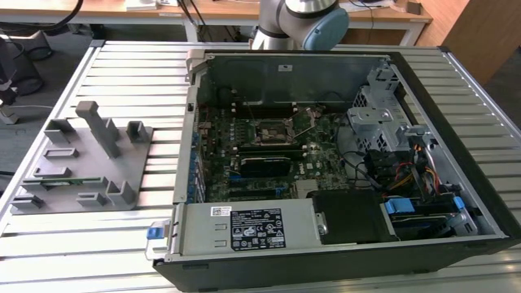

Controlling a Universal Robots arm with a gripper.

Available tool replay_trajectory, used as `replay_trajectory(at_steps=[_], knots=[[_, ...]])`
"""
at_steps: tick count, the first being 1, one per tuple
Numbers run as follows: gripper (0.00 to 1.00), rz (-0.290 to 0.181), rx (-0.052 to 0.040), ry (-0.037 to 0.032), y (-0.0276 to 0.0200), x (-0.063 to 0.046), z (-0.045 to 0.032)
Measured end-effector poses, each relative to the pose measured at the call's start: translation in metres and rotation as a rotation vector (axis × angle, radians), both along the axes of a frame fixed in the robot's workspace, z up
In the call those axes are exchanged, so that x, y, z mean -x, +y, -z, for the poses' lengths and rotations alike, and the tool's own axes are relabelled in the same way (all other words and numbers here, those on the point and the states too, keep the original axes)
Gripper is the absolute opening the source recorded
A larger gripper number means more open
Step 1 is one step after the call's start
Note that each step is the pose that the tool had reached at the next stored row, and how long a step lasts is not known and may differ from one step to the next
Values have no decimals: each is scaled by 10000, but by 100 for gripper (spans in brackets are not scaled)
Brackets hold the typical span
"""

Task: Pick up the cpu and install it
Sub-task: 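Pick up the cpu and move it towards the insertion slot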

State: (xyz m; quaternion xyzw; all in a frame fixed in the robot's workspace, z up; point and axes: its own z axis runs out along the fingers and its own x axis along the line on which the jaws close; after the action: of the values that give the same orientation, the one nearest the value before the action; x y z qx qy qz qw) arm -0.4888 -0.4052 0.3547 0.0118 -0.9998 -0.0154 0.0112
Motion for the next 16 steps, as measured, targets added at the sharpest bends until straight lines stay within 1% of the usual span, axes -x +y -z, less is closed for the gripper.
replay_trajectory(at_steps=[16], knots=[[54,0,0,-1,0,0,-206]])
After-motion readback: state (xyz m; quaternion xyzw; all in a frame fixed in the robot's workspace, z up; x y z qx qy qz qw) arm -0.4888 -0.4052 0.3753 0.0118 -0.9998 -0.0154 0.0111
